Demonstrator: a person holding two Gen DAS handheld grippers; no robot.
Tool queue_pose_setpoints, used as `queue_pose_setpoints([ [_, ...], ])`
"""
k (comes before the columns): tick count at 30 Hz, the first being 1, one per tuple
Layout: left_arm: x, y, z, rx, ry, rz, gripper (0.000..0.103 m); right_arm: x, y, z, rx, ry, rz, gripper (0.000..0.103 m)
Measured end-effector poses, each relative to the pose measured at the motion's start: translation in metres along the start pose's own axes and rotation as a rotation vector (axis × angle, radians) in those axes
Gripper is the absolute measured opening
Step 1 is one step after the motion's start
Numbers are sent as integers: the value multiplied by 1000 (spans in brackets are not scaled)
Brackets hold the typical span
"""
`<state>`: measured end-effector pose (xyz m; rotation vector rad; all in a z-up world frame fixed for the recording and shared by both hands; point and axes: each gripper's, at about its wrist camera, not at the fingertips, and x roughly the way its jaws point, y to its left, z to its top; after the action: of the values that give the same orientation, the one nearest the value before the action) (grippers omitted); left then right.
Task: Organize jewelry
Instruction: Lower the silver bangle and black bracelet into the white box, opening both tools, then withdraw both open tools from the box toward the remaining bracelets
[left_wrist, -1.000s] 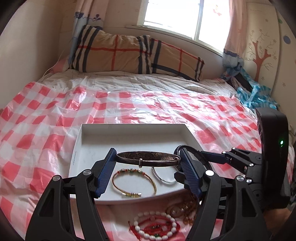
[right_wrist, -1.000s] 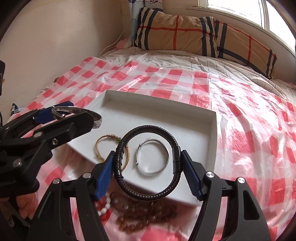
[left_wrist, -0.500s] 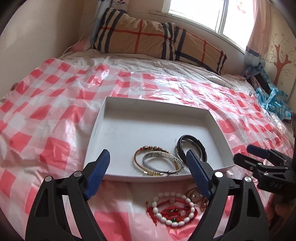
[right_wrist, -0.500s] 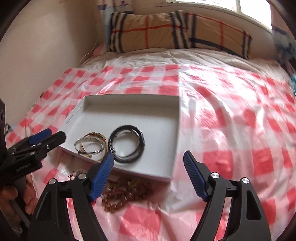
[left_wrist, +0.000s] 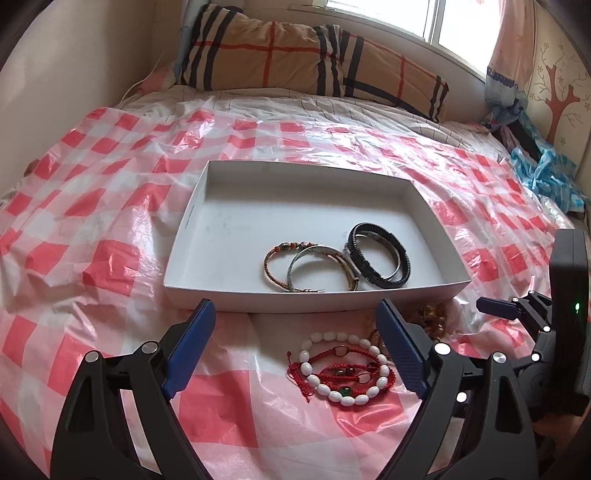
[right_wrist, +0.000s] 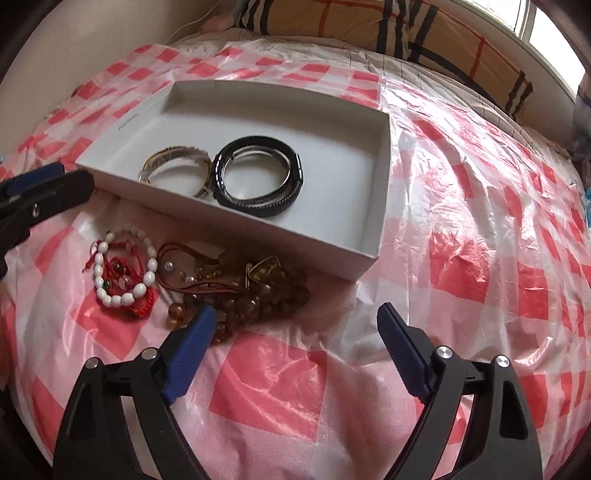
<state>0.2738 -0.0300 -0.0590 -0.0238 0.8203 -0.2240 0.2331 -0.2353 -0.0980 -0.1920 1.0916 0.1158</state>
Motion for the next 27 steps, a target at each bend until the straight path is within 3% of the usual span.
queue_pose_setpoints([
  [7,3,6,1,-9,4,29,85,-5,-4,-18,12,46,6,86],
  [13,4,7,1,-6,7,32,85,-13,0,-4,34,-23,-3,86],
  [18,7,5,2,12,13,38,86,4,11,3,-45,16,-83,89],
  [22,8,8,2,13,22,42,86,-2,4,-17,-45,110,-31,89],
  [27,8,15,4,-10,23,47,86,-41,-16,-41,43,78,9,90],
])
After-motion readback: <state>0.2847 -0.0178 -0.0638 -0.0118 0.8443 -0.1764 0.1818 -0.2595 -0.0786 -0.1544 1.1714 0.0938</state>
